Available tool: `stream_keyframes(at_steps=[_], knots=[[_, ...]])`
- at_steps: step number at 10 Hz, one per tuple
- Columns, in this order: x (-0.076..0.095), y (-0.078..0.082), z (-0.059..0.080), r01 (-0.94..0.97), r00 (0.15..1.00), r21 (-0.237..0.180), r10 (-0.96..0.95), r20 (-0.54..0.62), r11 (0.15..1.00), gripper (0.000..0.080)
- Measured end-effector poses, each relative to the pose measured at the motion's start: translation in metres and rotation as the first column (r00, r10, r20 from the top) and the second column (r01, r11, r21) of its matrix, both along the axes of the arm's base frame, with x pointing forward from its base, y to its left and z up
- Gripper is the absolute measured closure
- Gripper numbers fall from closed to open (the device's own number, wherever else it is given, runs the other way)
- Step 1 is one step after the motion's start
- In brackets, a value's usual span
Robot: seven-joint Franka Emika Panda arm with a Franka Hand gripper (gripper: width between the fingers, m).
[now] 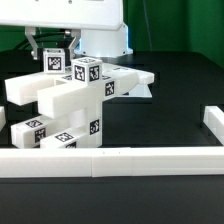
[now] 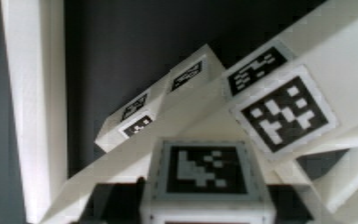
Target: Assemble chair
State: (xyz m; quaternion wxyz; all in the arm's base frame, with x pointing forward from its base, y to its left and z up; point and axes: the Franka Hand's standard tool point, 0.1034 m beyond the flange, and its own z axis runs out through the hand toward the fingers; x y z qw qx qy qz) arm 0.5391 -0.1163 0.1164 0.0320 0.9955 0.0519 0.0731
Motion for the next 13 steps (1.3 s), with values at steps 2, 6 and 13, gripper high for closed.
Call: stream_keyframes(at_steps=[2, 6, 13], knots=[[-0.0008, -0.0021, -0.0002, 0.061, 0.998, 0.009, -0.061, 0.003, 0.998, 0.0515], [-0.0012, -0.0021, -0.0006, 0.381, 0.924, 0.067, -0.383, 0.011, 0.922, 0.0515], [0.0007, 0.0061, -0.0012, 0.819, 0.555, 0.169, -0.832, 0.001, 0.548, 0.0515]])
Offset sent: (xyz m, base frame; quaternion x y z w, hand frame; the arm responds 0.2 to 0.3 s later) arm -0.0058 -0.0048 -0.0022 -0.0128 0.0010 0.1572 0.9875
